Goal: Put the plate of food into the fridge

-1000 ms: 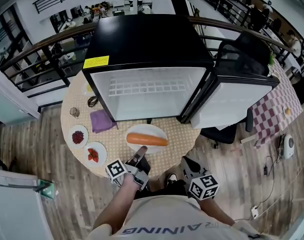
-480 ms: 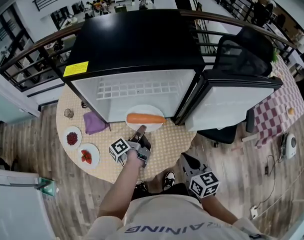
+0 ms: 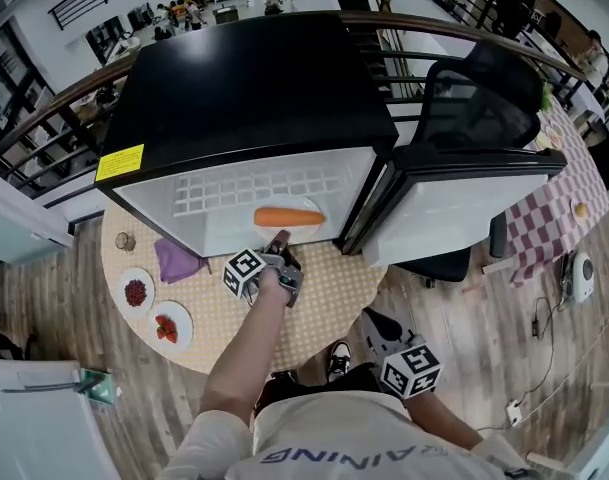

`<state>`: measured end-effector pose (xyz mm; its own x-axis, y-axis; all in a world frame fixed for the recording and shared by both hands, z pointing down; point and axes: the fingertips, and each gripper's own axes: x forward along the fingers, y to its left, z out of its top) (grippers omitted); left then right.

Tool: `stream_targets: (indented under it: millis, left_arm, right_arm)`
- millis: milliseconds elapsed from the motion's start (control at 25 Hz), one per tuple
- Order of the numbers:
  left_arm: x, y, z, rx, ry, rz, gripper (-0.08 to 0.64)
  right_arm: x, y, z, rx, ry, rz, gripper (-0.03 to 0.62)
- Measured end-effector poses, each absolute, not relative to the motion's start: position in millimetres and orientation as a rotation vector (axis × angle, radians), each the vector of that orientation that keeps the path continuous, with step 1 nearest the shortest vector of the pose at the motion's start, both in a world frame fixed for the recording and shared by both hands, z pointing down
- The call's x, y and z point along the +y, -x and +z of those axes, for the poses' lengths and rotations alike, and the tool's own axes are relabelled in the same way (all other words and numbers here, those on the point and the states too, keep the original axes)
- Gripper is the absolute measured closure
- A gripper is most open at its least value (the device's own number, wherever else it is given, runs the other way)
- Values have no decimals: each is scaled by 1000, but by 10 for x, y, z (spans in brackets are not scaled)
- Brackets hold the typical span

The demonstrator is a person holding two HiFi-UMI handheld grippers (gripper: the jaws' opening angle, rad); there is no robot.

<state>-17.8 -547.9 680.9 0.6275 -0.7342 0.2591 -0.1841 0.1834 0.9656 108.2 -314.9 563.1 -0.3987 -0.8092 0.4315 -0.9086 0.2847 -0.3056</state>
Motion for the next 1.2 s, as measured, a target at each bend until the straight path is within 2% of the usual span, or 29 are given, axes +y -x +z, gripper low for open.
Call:
stream_targets:
  millis: [880, 1200]
  left_arm:
    - [-5960, 75, 7060, -946, -1267, -369, 525]
    - [-5901, 31, 7042, -924, -1476, -118, 502]
  right_arm:
    - [-3129, -1120, 5820, -2299, -1586, 814, 572]
    - [-3092, -1134, 5855, -2290, -1591, 829, 572]
